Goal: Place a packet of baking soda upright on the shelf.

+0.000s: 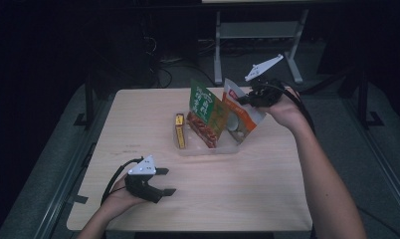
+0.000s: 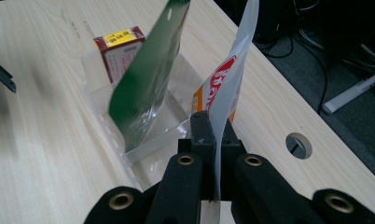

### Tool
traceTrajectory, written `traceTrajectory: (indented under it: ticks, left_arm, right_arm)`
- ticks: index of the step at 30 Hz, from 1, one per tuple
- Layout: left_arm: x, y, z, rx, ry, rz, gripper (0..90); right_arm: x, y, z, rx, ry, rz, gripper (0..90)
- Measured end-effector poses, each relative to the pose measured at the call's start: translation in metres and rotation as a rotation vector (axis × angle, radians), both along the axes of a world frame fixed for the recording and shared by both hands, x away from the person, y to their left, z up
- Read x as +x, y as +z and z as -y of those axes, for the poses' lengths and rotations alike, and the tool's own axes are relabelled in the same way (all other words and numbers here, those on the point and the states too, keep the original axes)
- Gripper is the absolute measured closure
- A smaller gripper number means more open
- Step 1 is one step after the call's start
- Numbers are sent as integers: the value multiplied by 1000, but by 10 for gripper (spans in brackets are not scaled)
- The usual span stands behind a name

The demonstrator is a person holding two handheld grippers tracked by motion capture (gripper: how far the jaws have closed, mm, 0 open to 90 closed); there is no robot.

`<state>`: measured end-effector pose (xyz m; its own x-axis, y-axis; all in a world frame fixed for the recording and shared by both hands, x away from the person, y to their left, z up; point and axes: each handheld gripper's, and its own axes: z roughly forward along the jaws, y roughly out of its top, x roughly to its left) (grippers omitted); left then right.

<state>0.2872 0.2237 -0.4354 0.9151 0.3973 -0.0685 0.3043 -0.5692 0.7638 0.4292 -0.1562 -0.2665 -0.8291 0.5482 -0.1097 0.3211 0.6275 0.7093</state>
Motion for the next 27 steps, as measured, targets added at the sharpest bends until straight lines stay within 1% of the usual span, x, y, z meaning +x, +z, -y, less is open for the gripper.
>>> traceTrajectory:
  ticks: [10,15,17,19,22,27]
  left_arm:
    - [0,-1,0,7,-9,-4,239]
    - [0,-1,0,10,-17,-7,239]
    - [-1,-1,1,-1,-15,-16,239]
    - [-1,-1,1,-1,-15,-17,239]
    - [-1,-1,1,1,-17,-18,239]
    - [0,-2,0,4,-18,-20,238]
  right_arm:
    - [15,-11,-7,-27,-12,-49,900]
    - [22,-18,-12,-57,-17,-68,900]
    - [26,-22,-14,-55,-24,-85,900]
    - [28,-25,-16,-60,-30,-90,900]
    - [30,-28,-18,-76,-26,-85,900]
    - [32,-31,-19,-66,-35,-96,900]
